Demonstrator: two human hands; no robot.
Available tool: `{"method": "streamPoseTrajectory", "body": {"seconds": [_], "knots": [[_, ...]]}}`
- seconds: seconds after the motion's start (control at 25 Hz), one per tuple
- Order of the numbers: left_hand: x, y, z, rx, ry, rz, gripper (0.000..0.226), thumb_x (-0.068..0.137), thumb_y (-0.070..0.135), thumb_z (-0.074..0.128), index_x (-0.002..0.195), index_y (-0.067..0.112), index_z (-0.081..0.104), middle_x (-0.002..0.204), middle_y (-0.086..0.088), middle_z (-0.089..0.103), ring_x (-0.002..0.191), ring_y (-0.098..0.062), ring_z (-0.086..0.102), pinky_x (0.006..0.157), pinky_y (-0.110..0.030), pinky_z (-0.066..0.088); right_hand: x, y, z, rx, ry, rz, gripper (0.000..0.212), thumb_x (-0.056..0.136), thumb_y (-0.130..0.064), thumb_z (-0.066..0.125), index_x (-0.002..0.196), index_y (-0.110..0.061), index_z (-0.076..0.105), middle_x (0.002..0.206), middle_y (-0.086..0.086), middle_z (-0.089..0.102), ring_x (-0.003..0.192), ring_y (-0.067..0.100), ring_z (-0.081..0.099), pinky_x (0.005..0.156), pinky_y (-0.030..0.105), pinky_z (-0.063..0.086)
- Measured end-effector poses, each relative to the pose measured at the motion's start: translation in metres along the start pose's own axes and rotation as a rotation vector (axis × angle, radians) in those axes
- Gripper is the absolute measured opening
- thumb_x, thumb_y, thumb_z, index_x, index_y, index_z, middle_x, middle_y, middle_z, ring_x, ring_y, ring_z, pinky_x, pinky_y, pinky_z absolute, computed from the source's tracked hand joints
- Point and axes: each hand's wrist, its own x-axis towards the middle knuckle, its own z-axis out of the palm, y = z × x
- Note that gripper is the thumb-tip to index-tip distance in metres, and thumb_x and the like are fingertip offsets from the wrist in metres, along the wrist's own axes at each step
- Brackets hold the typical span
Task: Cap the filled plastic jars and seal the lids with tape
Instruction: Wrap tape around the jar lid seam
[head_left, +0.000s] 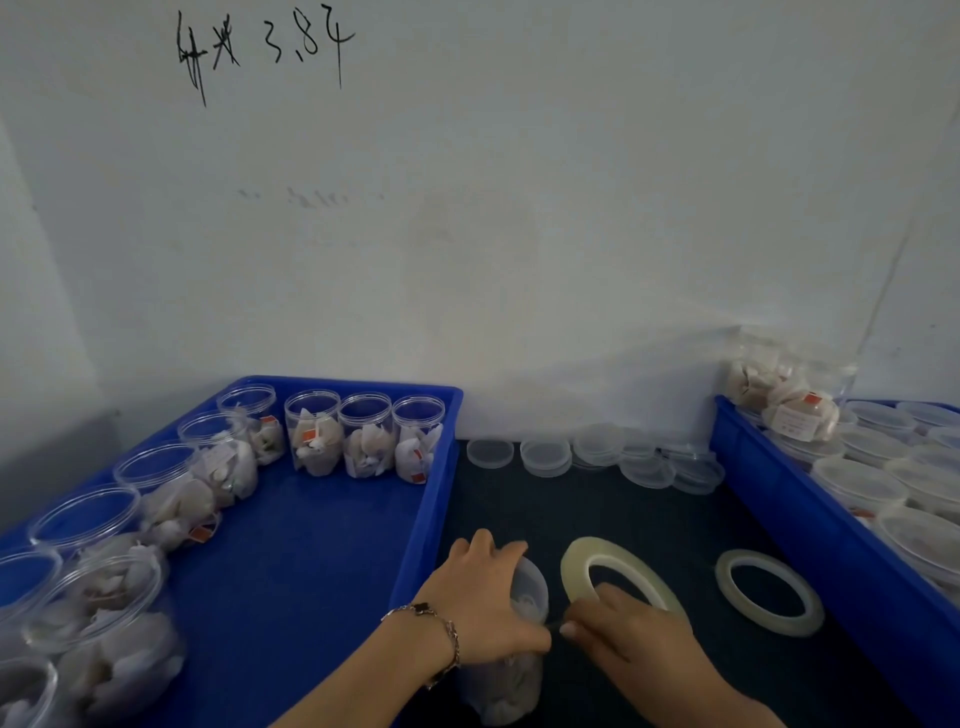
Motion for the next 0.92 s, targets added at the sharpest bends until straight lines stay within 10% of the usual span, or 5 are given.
{"method": "streamPoseTrajectory", "body": {"seconds": [0.32,0.64,0.92], "knots": [[0.006,0.002,0.007,0.110,0.131,0.048,0.065,0.072,0.069,0.053,0.119,0.026,0.040,0.113,0.008,0.038,0.098,-0.011,0.039,0.073,-0.025,0.036,0.010,-0.006,0.015,-0.095,0.320,-0.086,0.030,0.084,-0.039,0.046,0.061,-0.022,0.055,0.061,-0.007,0.048,0.040,0.003,0.042,0.034,0.017,0.034],[0.006,0.004,0.000,0.051,0.244,0.029,0.058,0.073,0.061,0.057,0.117,0.025,0.044,0.109,0.009,0.040,0.096,-0.008,0.040,0.080,-0.023,0.040,0.031,0.003,0.028,-0.049,0.522,-0.102,0.029,0.078,-0.032,0.050,0.053,-0.017,0.049,0.054,-0.007,0.044,0.044,-0.001,0.024,0.042,0.008,0.015],[0.003,0.002,-0.014,0.129,0.413,0.075,0.054,0.066,0.063,0.053,0.107,0.030,0.044,0.101,0.013,0.039,0.089,-0.006,0.039,0.077,-0.022,0.042,0.055,0.003,0.027,0.082,0.284,0.042,0.029,0.087,-0.037,0.042,0.062,-0.022,0.040,0.061,-0.012,0.033,0.051,0.005,0.031,0.047,0.013,0.019]]}}
